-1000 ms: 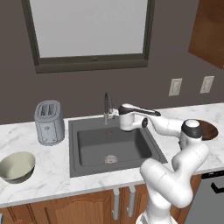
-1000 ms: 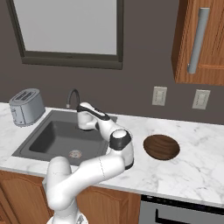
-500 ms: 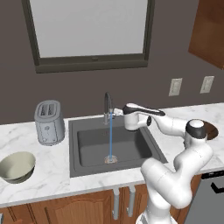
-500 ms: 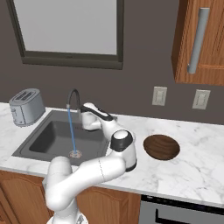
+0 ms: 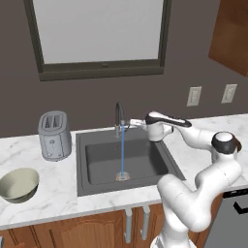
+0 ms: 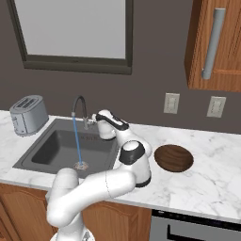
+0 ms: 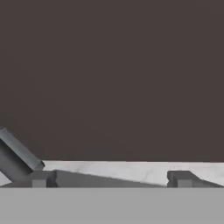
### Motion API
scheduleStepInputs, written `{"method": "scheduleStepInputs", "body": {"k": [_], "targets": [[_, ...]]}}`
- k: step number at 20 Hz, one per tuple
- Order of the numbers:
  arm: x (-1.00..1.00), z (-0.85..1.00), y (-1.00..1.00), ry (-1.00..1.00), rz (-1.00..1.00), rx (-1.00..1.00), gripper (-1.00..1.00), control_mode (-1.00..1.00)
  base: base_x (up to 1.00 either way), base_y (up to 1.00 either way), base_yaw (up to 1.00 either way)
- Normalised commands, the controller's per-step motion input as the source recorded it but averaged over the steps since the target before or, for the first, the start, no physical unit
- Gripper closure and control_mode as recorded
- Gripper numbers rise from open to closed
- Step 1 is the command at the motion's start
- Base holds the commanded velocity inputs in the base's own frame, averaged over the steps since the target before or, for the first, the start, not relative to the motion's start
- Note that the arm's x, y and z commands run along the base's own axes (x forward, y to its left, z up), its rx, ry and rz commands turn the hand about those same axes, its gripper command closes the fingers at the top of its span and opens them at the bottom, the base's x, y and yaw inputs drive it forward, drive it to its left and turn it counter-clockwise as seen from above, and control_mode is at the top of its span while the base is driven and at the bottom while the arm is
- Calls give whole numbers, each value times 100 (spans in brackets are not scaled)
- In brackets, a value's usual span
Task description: Rinse each bowl for a few seconds and place them down in the sink or on the counter.
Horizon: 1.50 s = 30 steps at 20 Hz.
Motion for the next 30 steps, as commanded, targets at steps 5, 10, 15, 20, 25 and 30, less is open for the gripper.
{"method": "scheduleStepInputs", "body": {"k": [5, 10, 15, 20, 25, 30], "targets": [[-15, 69, -15, 9, -4, 3, -100, -100, 0, 0, 0], [-30, 71, -5, 11, -8, 0, -100, -100, 0, 0, 0], [-41, 49, -17, 16, -12, 0, -100, -100, 0, 0, 0], [-47, 29, -38, 21, -14, 2, -100, -100, 0, 0, 0], [-35, 27, -41, 27, -15, 2, -100, -100, 0, 0, 0], [-37, 28, -37, 27, -14, 4, -100, -100, 0, 0, 0]]}}
